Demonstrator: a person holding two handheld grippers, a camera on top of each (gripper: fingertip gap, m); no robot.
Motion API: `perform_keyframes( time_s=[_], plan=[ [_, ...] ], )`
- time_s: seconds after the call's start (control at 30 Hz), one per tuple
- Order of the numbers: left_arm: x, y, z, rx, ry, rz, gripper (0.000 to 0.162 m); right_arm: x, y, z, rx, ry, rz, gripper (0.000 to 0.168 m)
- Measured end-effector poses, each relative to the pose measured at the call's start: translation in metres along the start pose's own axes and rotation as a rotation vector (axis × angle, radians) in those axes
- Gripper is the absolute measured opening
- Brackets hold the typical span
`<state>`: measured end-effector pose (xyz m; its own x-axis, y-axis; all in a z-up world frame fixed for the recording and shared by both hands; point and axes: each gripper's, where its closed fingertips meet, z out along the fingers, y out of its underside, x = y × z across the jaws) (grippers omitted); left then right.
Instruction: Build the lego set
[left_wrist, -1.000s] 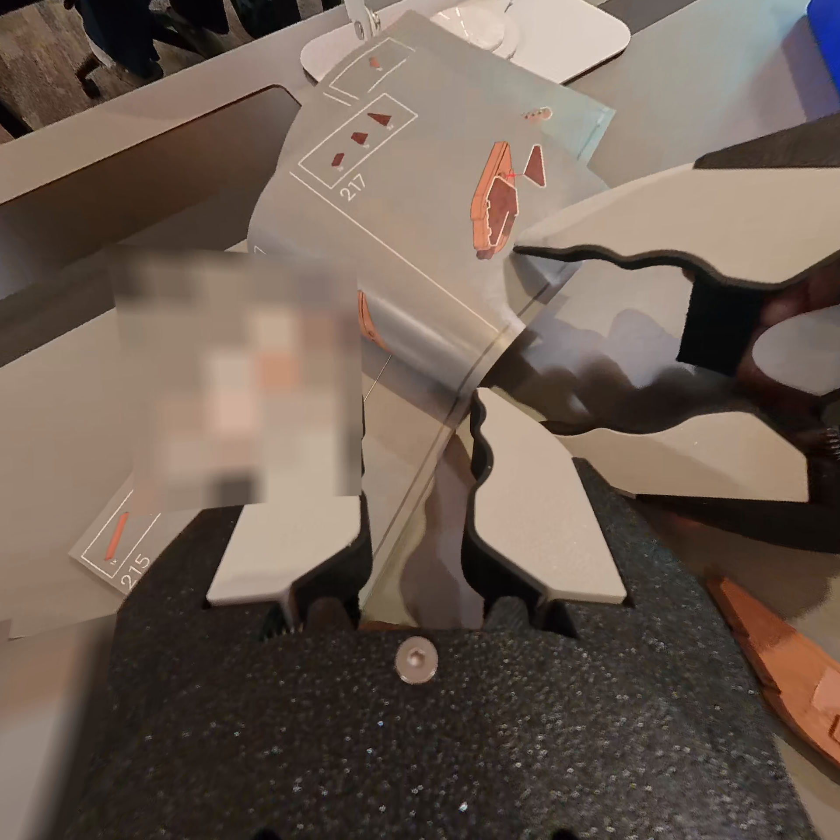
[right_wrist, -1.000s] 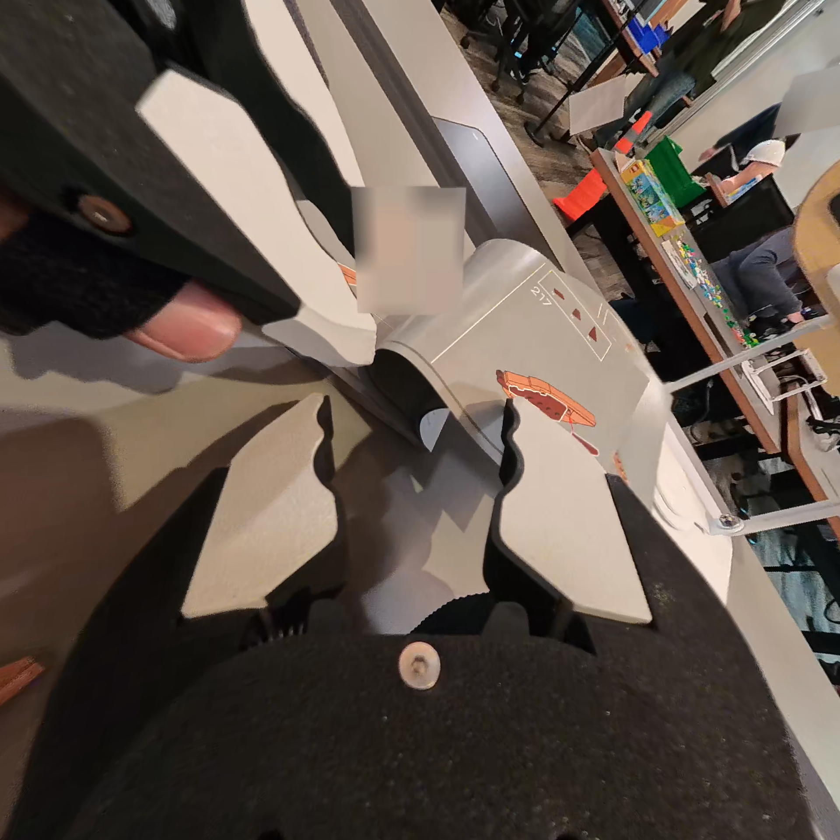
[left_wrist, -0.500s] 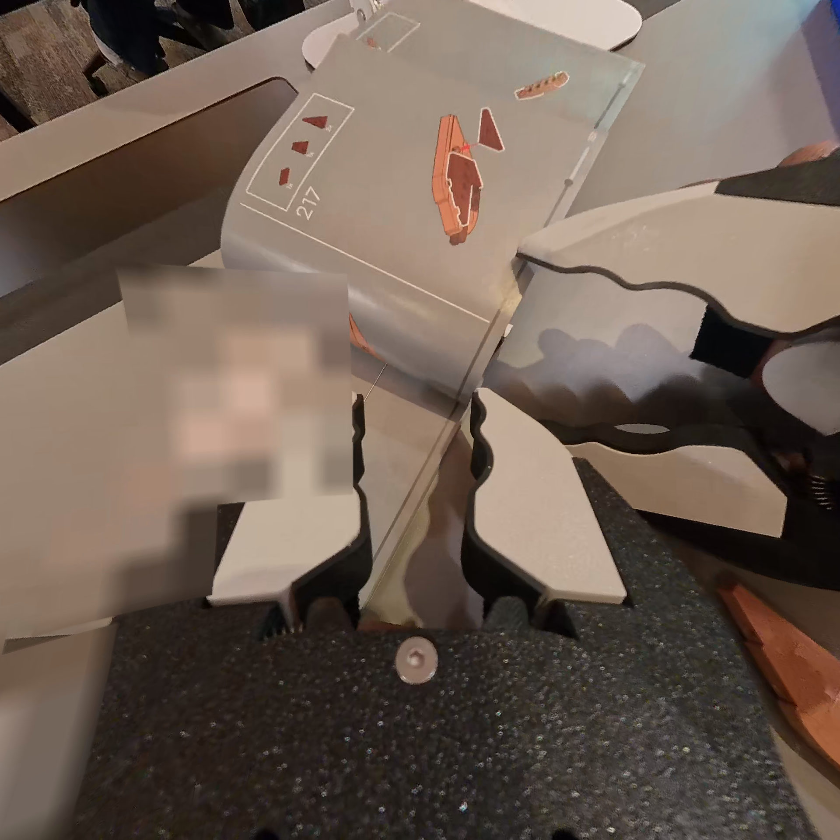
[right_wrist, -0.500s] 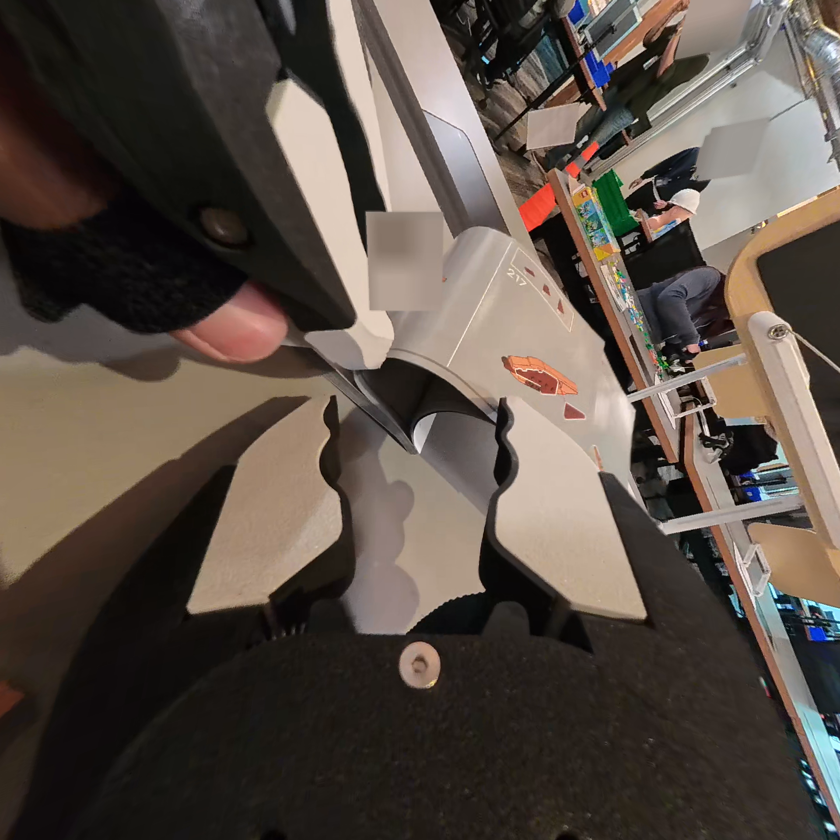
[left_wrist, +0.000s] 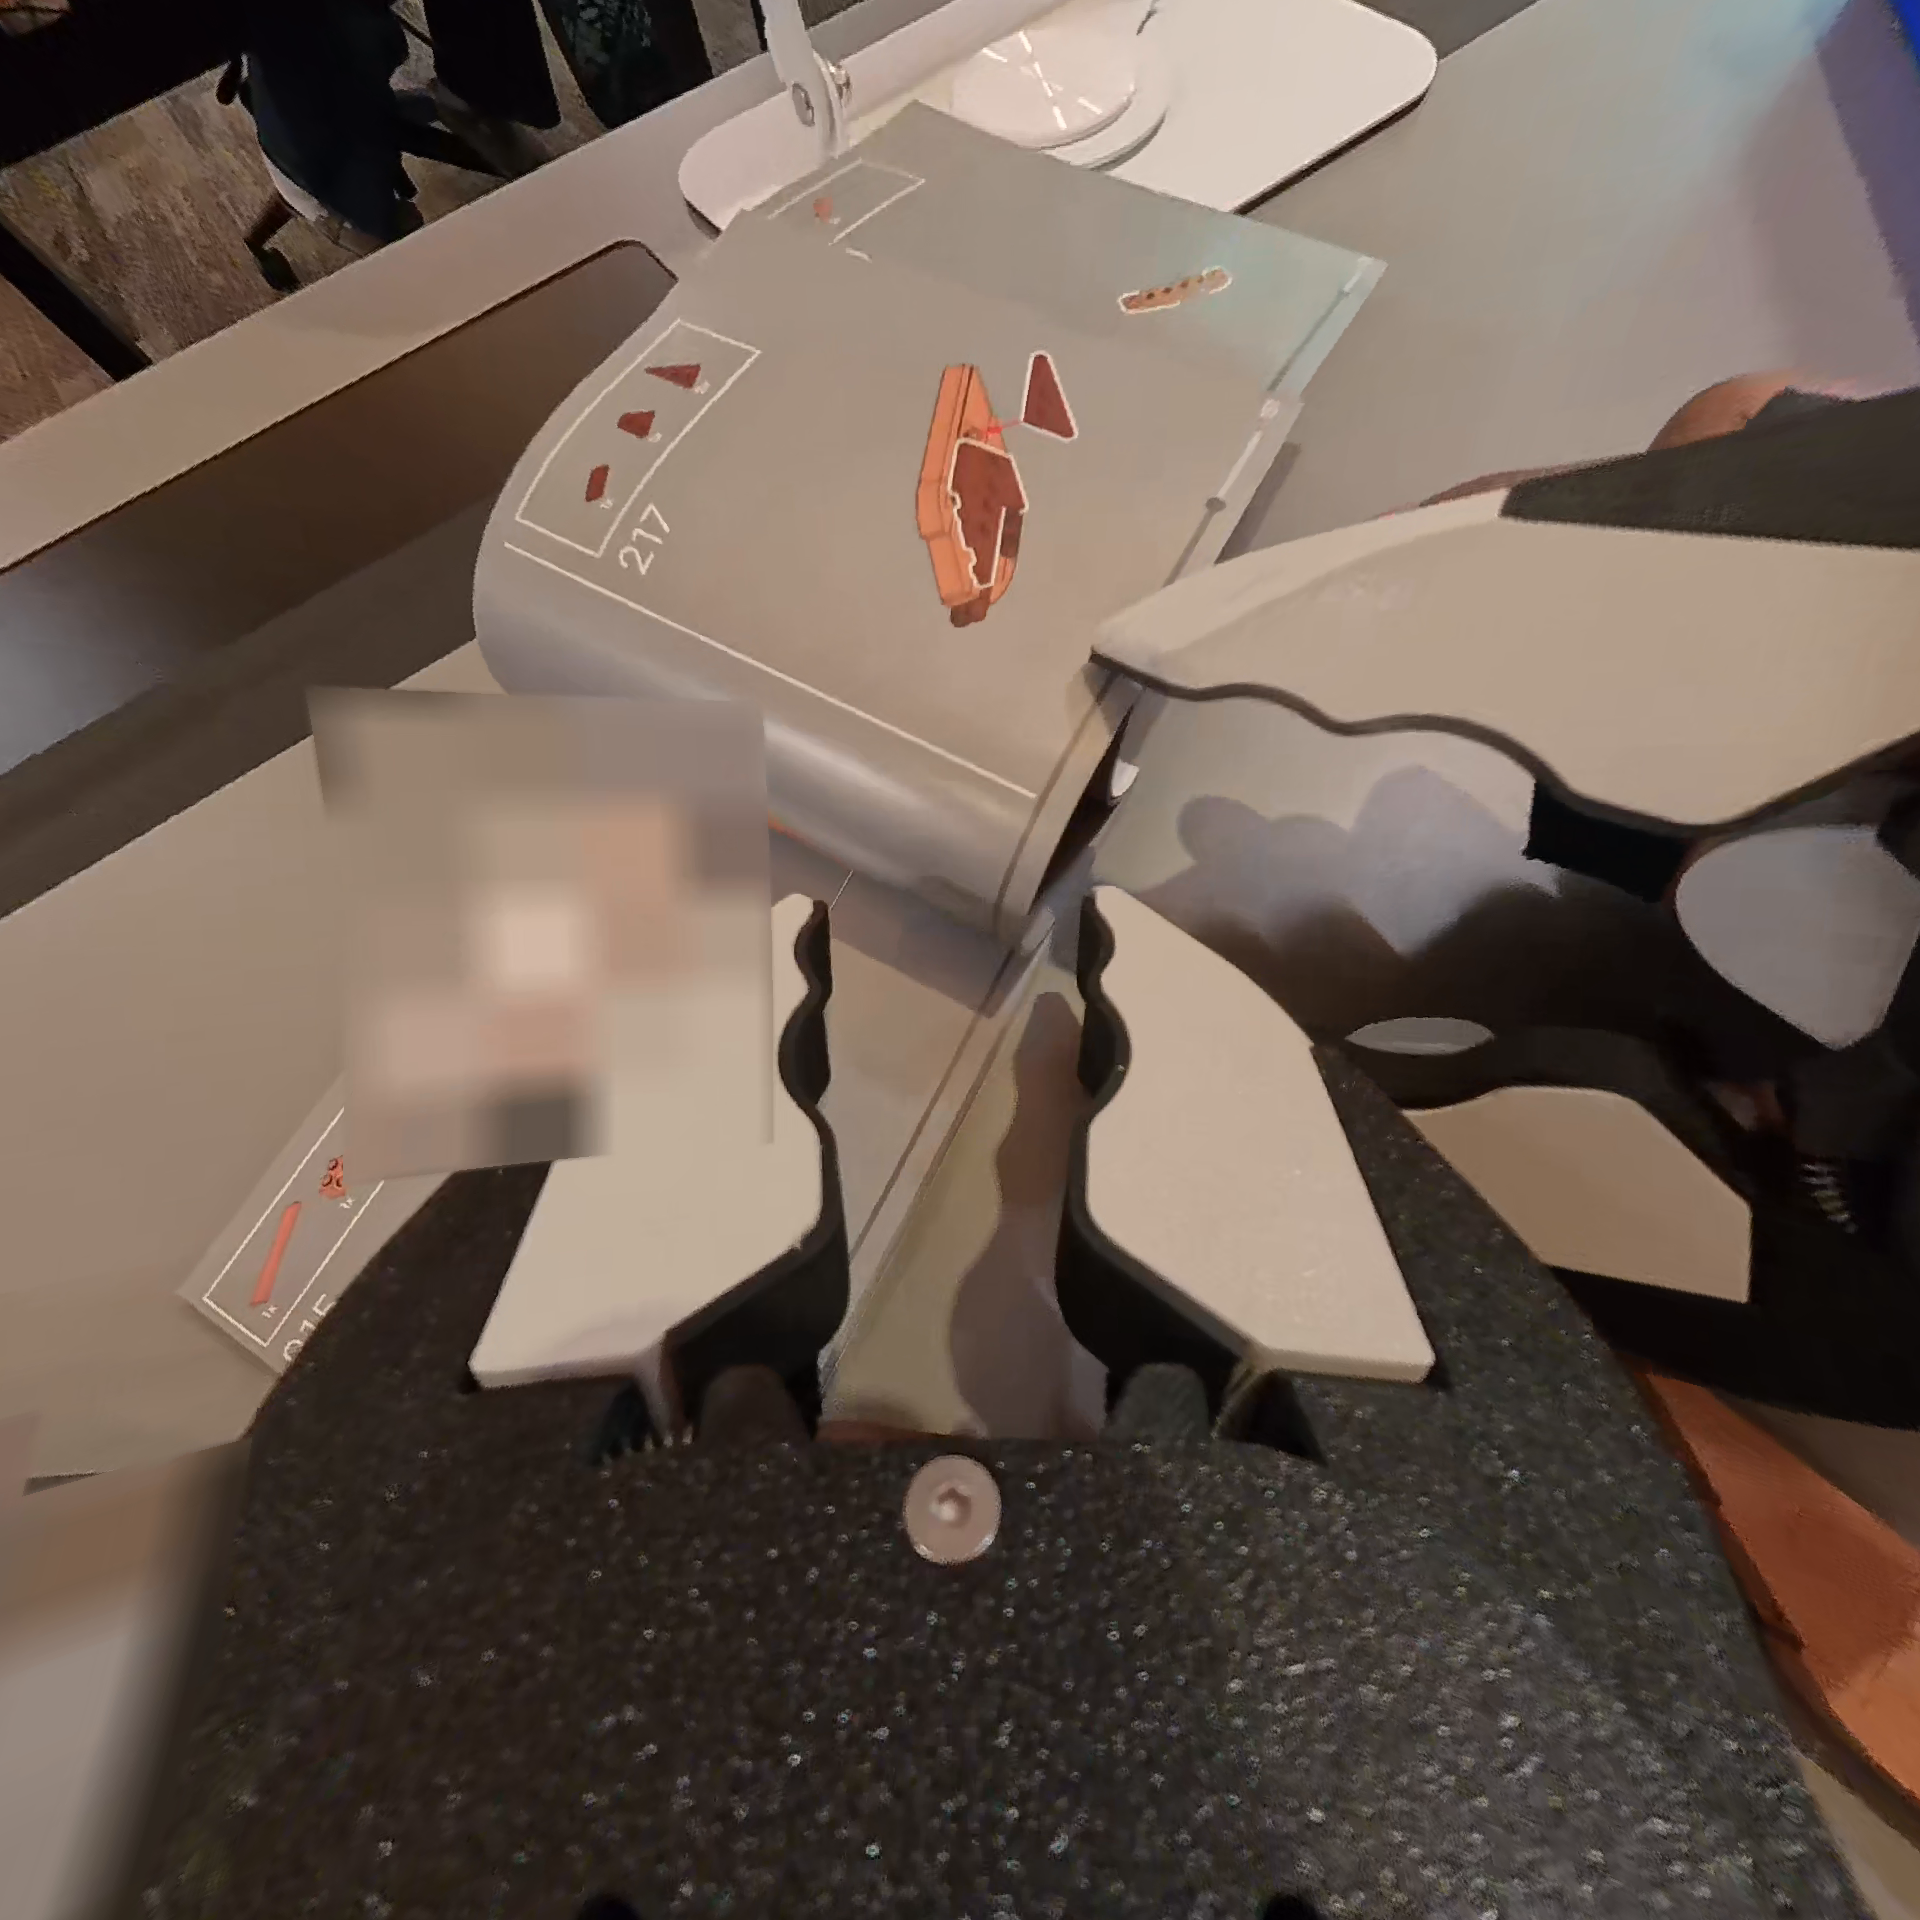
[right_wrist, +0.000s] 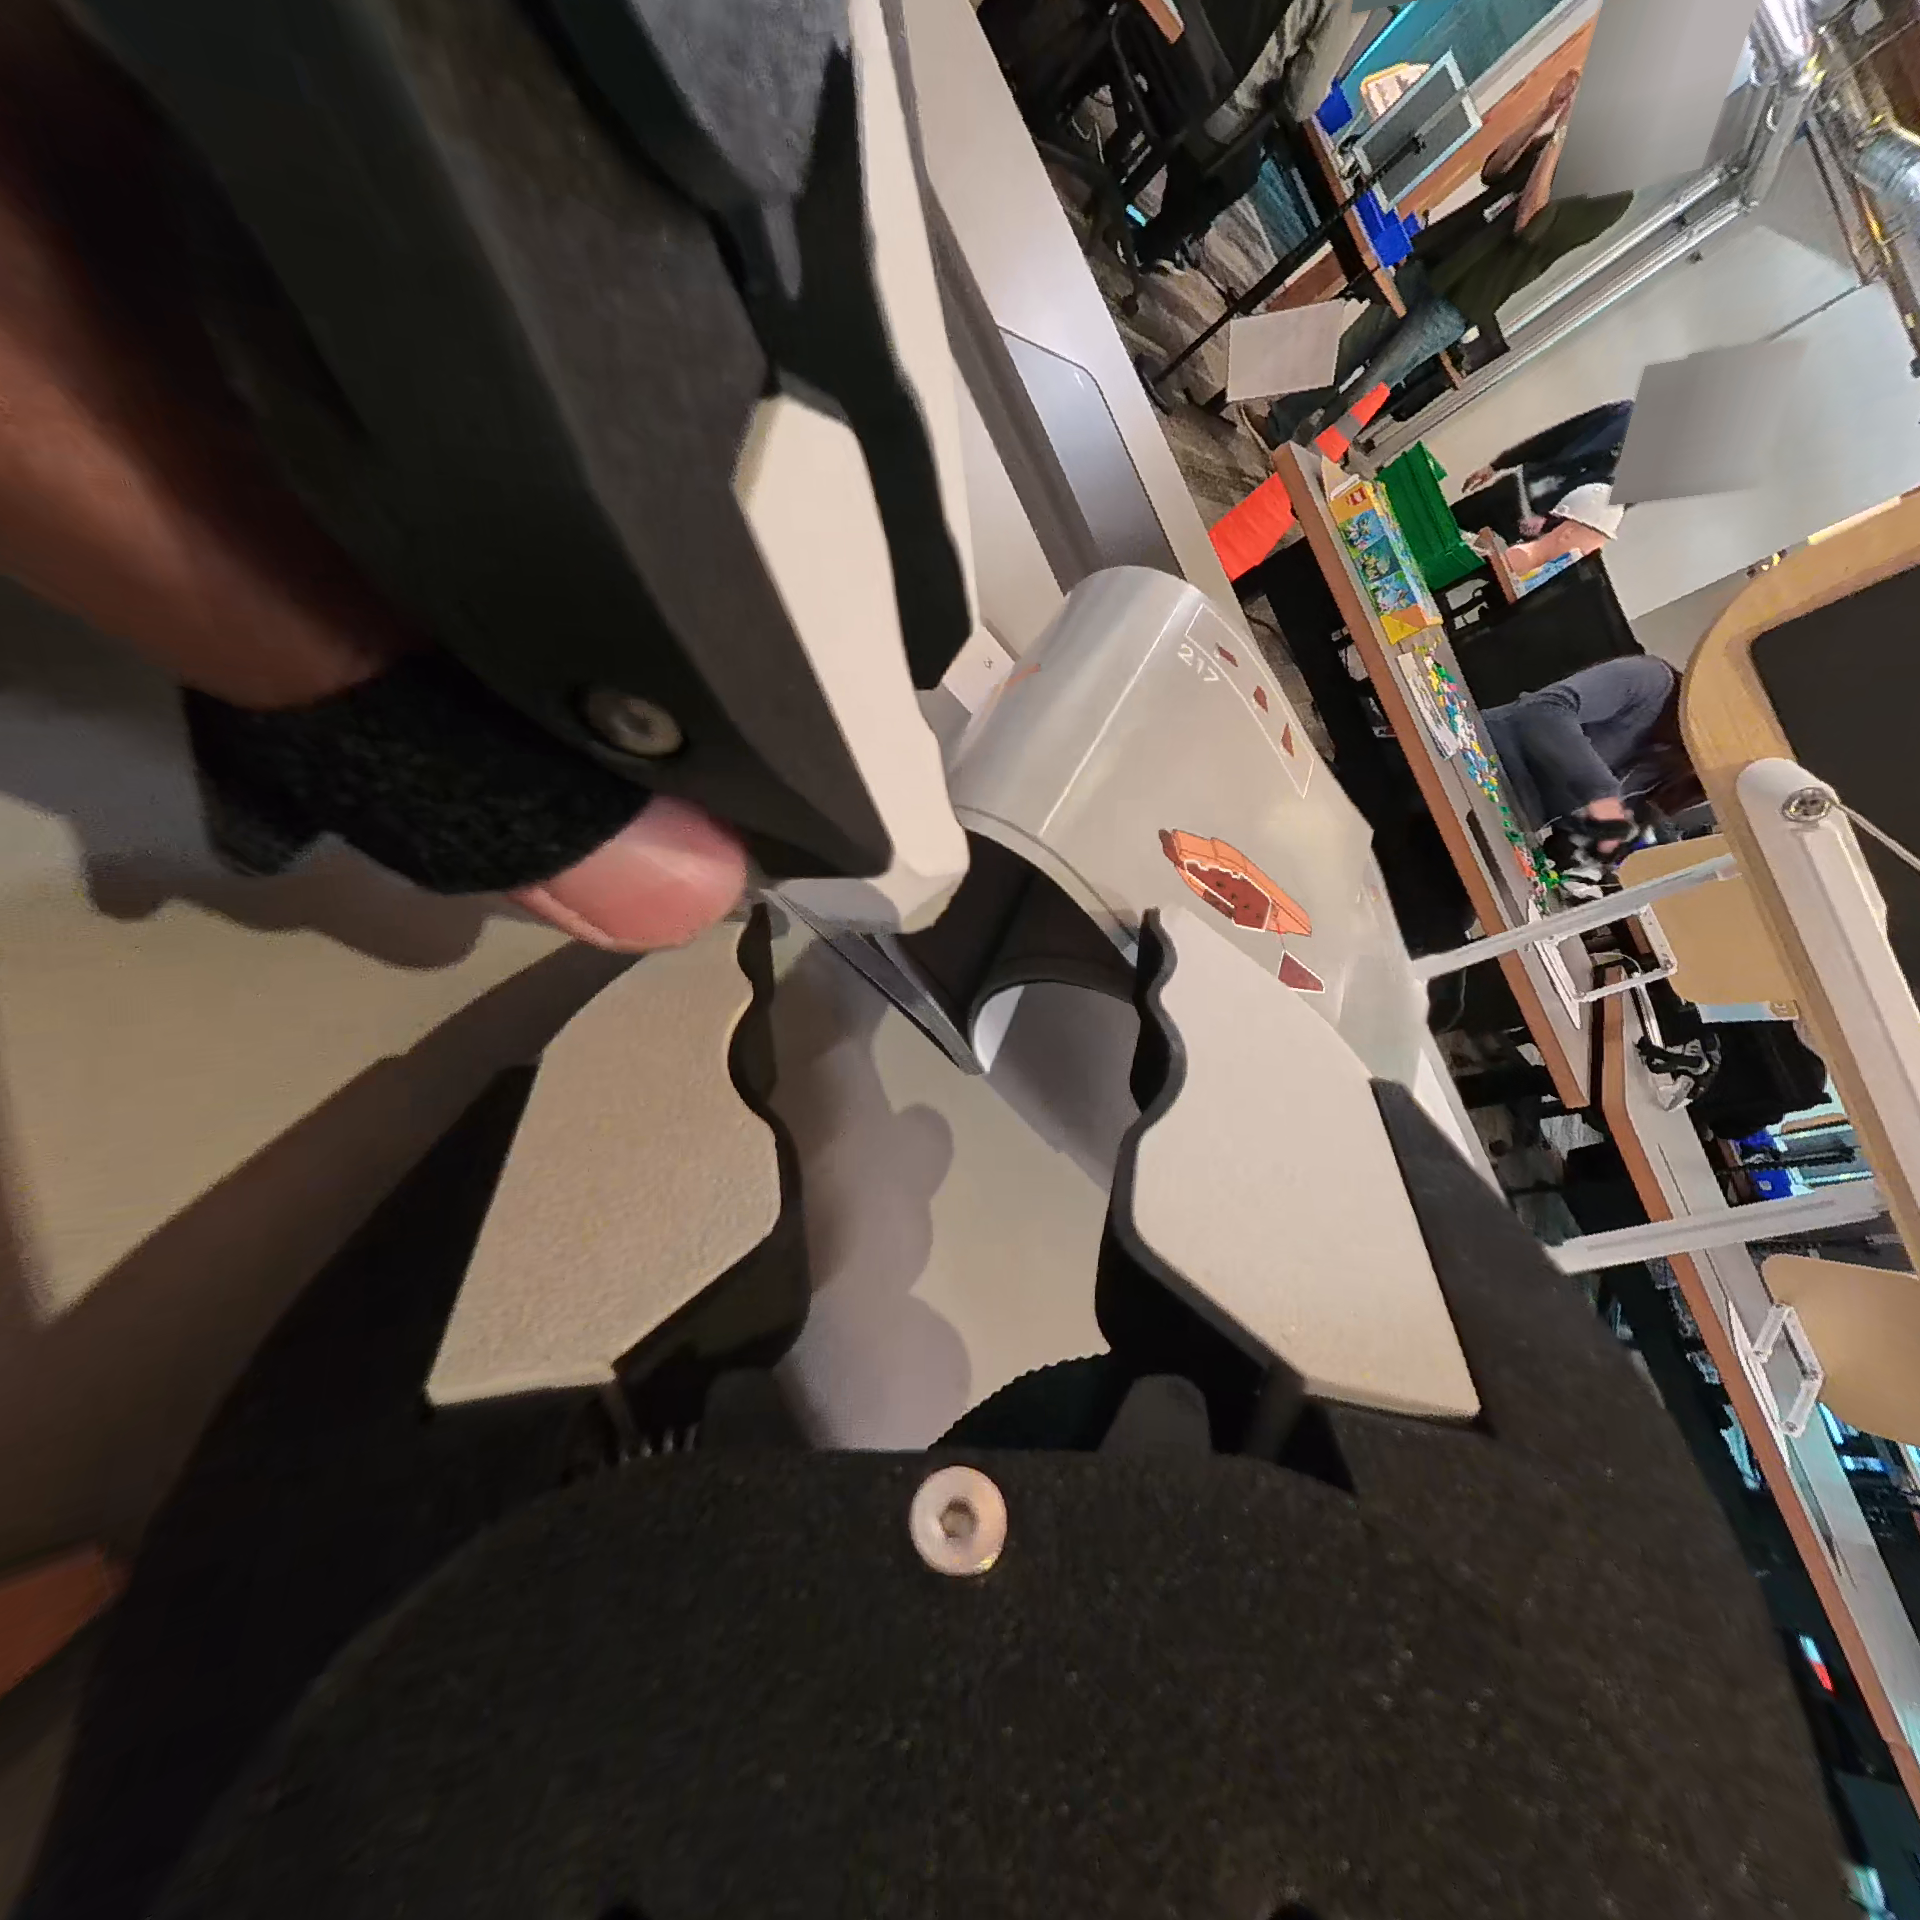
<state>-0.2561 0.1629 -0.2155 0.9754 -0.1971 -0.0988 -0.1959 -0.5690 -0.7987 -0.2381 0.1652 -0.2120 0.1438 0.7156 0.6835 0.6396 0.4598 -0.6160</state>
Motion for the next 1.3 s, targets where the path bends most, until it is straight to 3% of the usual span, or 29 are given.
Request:
perform_keyframes(
  time_s=[0.3,0.47,0.77,1.3],
  plan=[
    [-0.016,0.007,-0.001,-0.026,-0.114,-0.141,0.045,-0.009,-0.021,-0.014,0.102,0.024,-0.130,0.067],
    [-0.020,0.014,-0.008,-0.028,-0.137,-0.220,0.045,-0.014,-0.016,-0.016,0.064,0.031,-0.173,0.064],
    [-0.024,0.045,-0.046,-0.067,-0.065,-0.272,0.043,-0.017,-0.010,-0.010,0.045,-0.016,-0.133,0.063],
    [-0.049,0.084,-0.069,-0.348,-0.263,-0.036,0.044,-0.020,-0.017,0.004,0.048,-0.049,-0.199,0.056]
  ],
)
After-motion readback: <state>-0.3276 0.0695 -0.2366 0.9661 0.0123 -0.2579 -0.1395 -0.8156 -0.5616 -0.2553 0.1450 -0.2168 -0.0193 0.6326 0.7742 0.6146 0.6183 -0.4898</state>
